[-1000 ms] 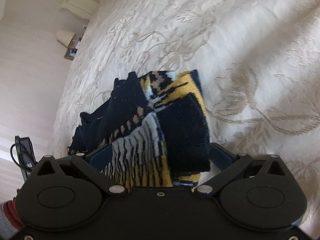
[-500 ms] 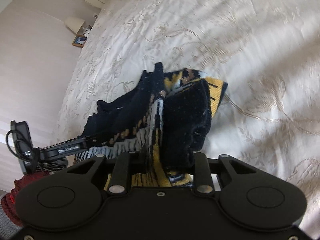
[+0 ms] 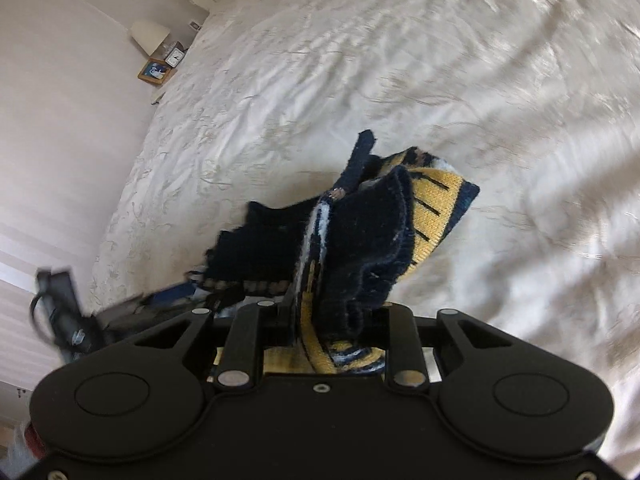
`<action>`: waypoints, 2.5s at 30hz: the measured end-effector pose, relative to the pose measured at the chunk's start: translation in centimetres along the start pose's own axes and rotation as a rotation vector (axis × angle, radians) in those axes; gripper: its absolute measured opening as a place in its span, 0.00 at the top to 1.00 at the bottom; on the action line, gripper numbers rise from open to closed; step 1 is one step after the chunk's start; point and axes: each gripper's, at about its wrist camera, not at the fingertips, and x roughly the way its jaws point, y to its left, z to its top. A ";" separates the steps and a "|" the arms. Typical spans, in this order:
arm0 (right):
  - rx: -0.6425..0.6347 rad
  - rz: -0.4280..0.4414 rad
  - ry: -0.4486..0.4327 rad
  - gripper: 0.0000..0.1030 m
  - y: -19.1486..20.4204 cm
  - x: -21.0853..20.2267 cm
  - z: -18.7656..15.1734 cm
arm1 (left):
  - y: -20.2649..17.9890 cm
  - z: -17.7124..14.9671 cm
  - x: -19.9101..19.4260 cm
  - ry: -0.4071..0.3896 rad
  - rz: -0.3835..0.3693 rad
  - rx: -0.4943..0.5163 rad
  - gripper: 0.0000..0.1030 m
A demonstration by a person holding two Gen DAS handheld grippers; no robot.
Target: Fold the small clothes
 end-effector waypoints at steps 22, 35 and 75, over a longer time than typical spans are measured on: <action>-0.042 -0.106 0.078 0.66 15.3 13.1 -4.4 | 17.5 -10.7 -6.5 0.070 -0.039 -0.263 0.01; -0.139 -0.150 0.109 0.48 19.4 16.8 -5.7 | 18.4 -10.4 -6.7 0.055 -0.045 -0.283 0.01; -0.307 -0.052 0.218 0.44 17.1 14.4 -14.3 | 12.0 0.3 5.0 0.167 -0.154 -0.088 0.00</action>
